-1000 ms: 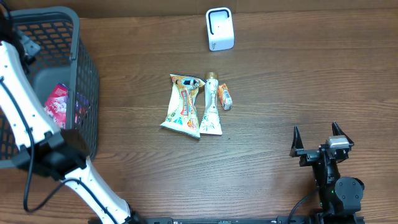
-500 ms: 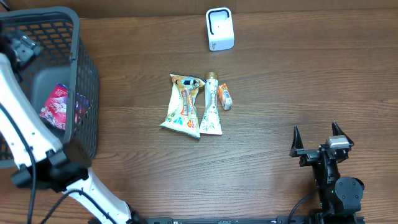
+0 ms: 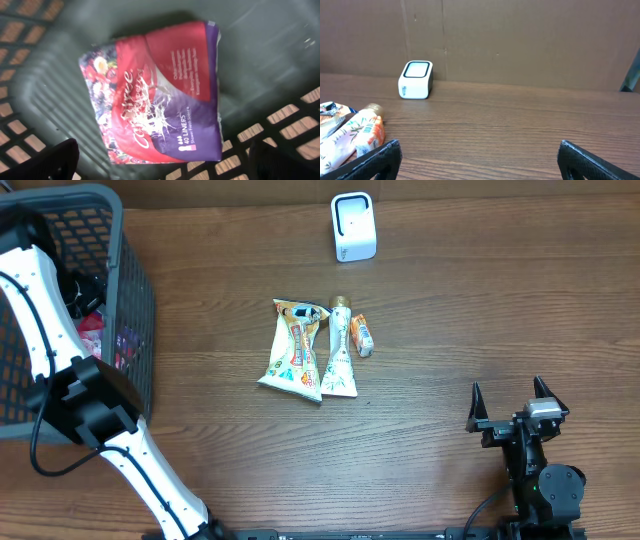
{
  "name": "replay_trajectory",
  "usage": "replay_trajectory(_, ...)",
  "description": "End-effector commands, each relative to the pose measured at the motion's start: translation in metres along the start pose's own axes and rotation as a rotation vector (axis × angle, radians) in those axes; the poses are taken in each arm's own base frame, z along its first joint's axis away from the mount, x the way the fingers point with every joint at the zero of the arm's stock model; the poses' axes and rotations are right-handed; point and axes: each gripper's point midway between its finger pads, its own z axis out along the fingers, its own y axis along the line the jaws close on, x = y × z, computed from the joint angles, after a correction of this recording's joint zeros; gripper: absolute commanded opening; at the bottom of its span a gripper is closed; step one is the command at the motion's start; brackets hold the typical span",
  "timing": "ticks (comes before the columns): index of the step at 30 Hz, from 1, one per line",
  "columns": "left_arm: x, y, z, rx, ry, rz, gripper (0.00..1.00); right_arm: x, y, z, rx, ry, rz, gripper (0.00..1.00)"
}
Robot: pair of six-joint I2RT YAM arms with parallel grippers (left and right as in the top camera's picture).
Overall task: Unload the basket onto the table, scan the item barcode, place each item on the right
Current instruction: 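Reach the left gripper down into the basket toward the pink-purple box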
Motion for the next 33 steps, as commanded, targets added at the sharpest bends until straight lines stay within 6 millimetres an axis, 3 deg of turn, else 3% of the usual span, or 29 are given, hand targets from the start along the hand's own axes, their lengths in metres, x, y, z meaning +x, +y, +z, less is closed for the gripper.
replay_trajectory(1,0.005,-0.018,0.03,-0.014,0.05,0.014,1.0,0.001,0.001,0.0,-0.002,-0.006,-0.001,1.0)
replay_trajectory(5,0.01,-0.029,0.051,-0.06,0.065,0.049,1.0,0.001,0.001,0.0,-0.002,-0.006,-0.001,1.0)
replay_trajectory(12,0.014,-0.024,0.057,-0.12,0.077,0.09,0.99,0.001,0.001,0.0,-0.002,-0.006,-0.001,1.0)
replay_trajectory(16,0.008,-0.008,0.038,-0.138,0.047,0.104,1.0,0.001,0.001,0.0,-0.002,-0.006,-0.001,1.0)
replay_trajectory(21,-0.007,0.008,-0.019,-0.004,-0.056,0.019,1.0,0.001,0.001,0.0,-0.002,-0.006,-0.001,1.0)
replay_trajectory(25,-0.013,0.034,-0.049,0.045,-0.104,-0.049,1.0,0.001,0.001,0.0,-0.002,-0.006,-0.001,1.0)
replay_trajectory(30,-0.008,0.075,-0.04,0.025,-0.028,-0.128,1.0,0.001,0.001,0.0,-0.002,-0.006,-0.001,1.0)
replay_trajectory(33,-0.007,0.081,-0.022,0.074,0.026,-0.141,1.0,0.001,0.001,0.0,-0.002,-0.006,-0.001,1.0)
